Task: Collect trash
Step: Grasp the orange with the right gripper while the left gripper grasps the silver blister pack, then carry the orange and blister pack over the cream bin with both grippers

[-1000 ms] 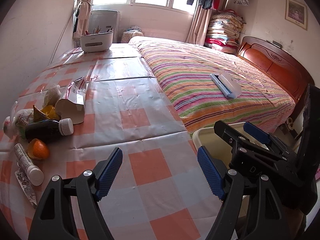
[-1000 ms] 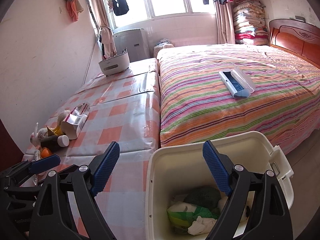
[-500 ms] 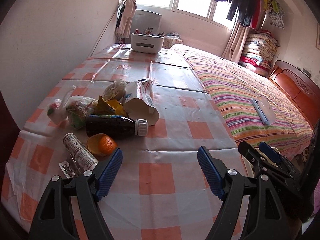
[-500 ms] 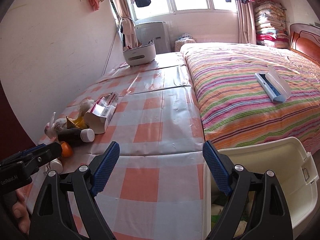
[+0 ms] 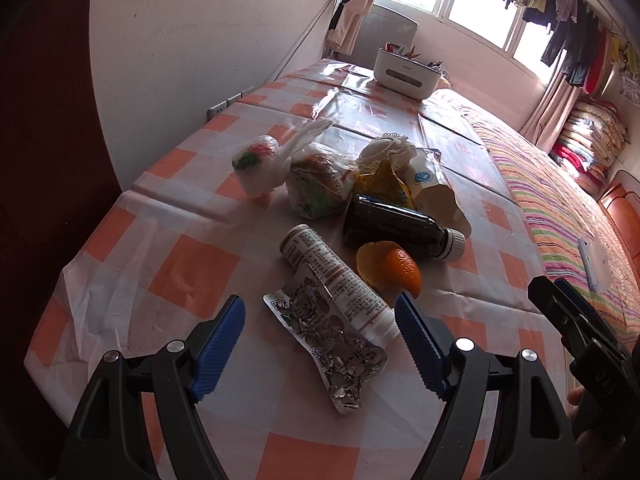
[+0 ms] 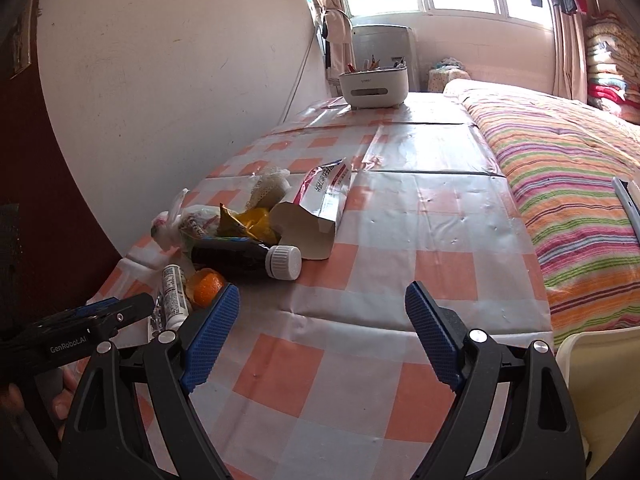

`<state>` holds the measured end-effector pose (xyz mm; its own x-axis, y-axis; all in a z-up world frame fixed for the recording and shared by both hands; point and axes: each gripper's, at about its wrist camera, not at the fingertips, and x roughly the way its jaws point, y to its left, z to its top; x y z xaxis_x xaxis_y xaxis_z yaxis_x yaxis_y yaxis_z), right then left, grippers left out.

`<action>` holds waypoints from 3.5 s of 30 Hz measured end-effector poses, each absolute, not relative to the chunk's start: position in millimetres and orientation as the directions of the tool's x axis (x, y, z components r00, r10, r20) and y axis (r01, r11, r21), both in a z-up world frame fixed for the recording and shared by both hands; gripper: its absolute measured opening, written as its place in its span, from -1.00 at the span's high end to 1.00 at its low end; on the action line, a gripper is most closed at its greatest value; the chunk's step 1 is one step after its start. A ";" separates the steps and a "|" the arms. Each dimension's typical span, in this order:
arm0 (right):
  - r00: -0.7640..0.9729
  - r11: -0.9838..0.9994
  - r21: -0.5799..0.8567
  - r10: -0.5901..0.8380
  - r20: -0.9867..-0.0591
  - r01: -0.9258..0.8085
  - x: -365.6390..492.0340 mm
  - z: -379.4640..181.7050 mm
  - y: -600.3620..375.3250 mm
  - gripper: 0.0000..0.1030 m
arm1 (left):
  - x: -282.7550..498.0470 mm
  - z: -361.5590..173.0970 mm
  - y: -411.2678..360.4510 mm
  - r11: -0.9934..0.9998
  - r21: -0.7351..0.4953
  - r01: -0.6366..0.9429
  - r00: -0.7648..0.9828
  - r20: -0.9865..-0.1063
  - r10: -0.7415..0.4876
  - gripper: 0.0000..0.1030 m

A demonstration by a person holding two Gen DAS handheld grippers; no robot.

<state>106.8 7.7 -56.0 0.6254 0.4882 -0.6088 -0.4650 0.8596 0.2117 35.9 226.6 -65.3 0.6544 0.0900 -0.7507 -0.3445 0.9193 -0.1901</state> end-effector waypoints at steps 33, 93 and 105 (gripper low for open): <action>0.260 0.686 0.331 0.608 -0.750 -0.648 144.7 -96.5 115.6 0.48 | 33.4 -94.6 217.6 0.939 -0.224 -0.260 0.610 -0.792 -0.020 -0.45; 0.599 0.874 0.292 0.480 -0.641 -0.389 109.3 -54.2 -105.4 0.48 | 64.8 -62.6 65.0 0.991 -0.119 0.058 0.710 -0.693 -0.124 0.88; 0.649 0.909 0.303 0.416 -0.636 -0.286 99.5 -58.8 -160.7 0.48 | 73.6 -56.1 23.1 0.984 -0.113 0.141 0.701 -0.690 -0.180 0.88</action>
